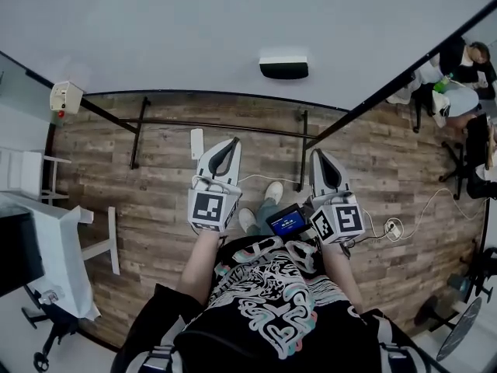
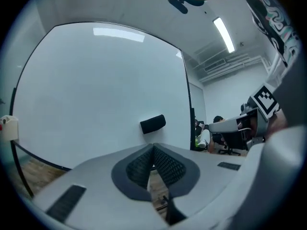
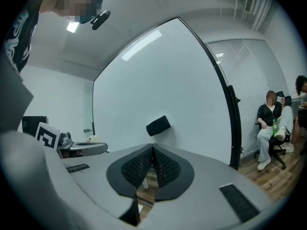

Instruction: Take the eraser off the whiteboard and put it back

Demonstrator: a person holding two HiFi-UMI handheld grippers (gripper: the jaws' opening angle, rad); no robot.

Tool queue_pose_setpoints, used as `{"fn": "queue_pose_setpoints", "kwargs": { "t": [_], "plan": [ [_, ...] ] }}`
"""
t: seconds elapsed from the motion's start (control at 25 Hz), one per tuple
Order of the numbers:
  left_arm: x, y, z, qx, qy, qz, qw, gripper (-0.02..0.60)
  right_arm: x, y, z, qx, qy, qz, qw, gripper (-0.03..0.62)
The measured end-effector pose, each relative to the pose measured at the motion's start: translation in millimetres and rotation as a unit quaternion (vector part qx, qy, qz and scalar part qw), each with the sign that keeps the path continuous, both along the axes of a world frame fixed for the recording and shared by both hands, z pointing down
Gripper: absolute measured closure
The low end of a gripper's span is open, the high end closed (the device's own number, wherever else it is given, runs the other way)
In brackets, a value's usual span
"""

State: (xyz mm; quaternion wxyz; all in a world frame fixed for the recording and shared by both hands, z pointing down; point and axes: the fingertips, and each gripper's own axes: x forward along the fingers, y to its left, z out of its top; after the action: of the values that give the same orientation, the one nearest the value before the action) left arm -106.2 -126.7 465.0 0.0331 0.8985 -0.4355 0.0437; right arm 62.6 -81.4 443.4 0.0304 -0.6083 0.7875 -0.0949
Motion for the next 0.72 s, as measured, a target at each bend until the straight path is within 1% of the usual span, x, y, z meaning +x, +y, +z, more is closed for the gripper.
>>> {"fn": "queue_pose_setpoints", "kwargs": {
  "t": [0.08, 0.16, 0.24, 0.36, 0.48, 0.56, 0.72],
  "plan": [
    [-8.2, 8.2, -4.6, 0.008, -0.002, -0.010, 0.9999, 0.568, -6.6, 7.9, -3.9, 0.005, 0.004, -0.003, 1.000, 0.568],
    [-15.8, 14.9, -9.8, 0.023, -0.018, -0.025, 0.9993, 0.568, -11.6, 14.9, -7.5, 0.012, 0.007, -0.006, 1.000, 0.568],
    [-19.8, 21.0, -13.0, 0.035, -0.026, -0.036, 0.9984, 0.568, -13.3, 22.5, -10.6, 0.019, 0.006, -0.005, 1.000, 0.568],
    [-19.4, 29.3, -18.1, 0.038, -0.020, -0.043, 0.9981, 0.568, -10.0, 31.3, -18.5, 0.038, 0.004, 0.002, 0.999, 0.569],
    [-12.0, 36.6, -23.9, 0.041, -0.020, -0.048, 0.9978, 0.568, -4.3, 35.9, -27.9, 0.050, 0.017, -0.004, 0.999, 0.571],
    [-5.3, 40.6, -24.7, 0.034, -0.018, -0.048, 0.9981, 0.568, 2.5, 36.5, -33.1, 0.053, 0.020, -0.006, 0.998, 0.571],
    [1.6, 47.6, -28.9, 0.024, 0.005, -0.052, 0.9984, 0.568, 13.2, 38.9, -40.6, 0.060, 0.015, -0.010, 0.998, 0.571]
  ]
}}
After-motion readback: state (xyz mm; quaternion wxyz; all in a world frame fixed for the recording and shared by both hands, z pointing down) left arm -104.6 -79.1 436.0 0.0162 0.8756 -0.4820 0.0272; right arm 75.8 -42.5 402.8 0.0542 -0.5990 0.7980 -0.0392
